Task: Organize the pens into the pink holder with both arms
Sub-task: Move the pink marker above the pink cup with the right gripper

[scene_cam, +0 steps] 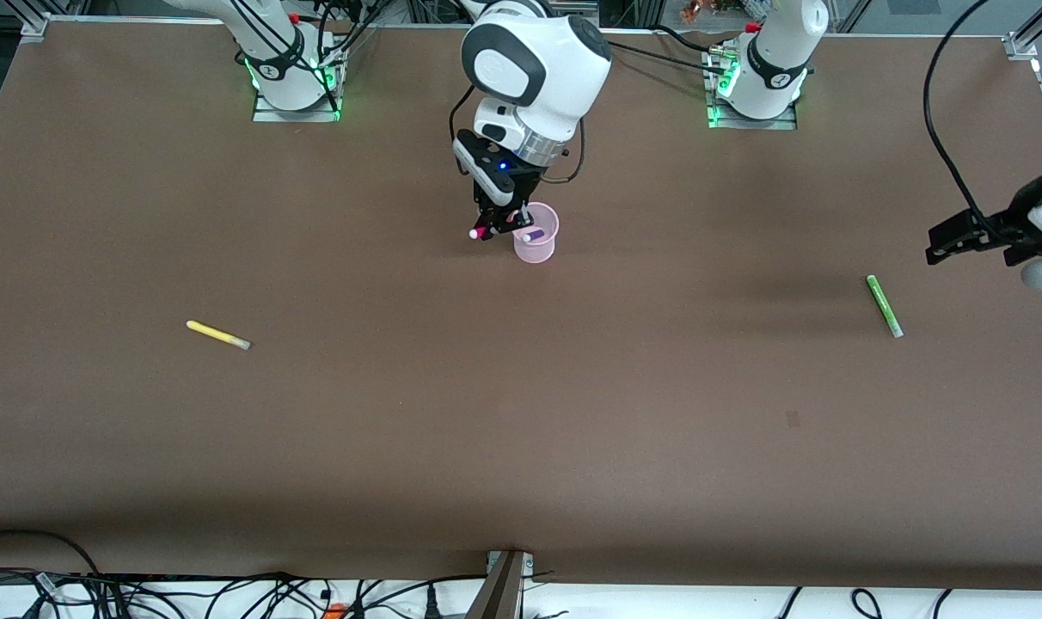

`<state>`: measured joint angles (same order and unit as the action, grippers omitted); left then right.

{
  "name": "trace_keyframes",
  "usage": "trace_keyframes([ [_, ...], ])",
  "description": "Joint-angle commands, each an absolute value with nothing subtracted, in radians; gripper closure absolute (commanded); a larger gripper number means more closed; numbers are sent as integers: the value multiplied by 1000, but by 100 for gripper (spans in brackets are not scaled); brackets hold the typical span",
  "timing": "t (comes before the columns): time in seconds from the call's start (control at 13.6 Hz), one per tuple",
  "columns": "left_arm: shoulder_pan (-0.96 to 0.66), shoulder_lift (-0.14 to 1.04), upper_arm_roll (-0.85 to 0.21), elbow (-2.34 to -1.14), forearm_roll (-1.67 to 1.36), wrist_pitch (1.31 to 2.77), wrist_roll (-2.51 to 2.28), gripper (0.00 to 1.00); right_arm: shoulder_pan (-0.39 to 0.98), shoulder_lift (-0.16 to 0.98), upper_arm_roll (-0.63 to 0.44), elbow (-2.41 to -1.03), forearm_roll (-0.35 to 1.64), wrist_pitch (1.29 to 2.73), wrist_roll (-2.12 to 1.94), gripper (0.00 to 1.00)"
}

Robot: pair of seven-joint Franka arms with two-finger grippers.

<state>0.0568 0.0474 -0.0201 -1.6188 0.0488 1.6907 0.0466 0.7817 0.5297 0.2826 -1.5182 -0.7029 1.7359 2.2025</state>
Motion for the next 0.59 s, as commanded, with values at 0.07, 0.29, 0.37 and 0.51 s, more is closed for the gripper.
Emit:
trace_keyframes([
  [0.07, -11, -78, 49, -1783, 35, 1798, 45, 0, 836, 569, 265, -1493, -747, 1668, 2218, 99],
  [0.29, -12, -72, 31, -1758, 37, 1737, 31, 0, 867, 590, 239, -1490, -776, 1660, 2221, 99],
  [0.37, -12, -71, 23, -1749, 37, 1729, 37, 0, 877, 607, 236, -1488, -797, 1663, 2259, 98],
  [0.51, -14, -64, 5, -1743, 37, 1727, 31, 0, 888, 640, 233, -1483, -827, 1664, 2293, 97],
])
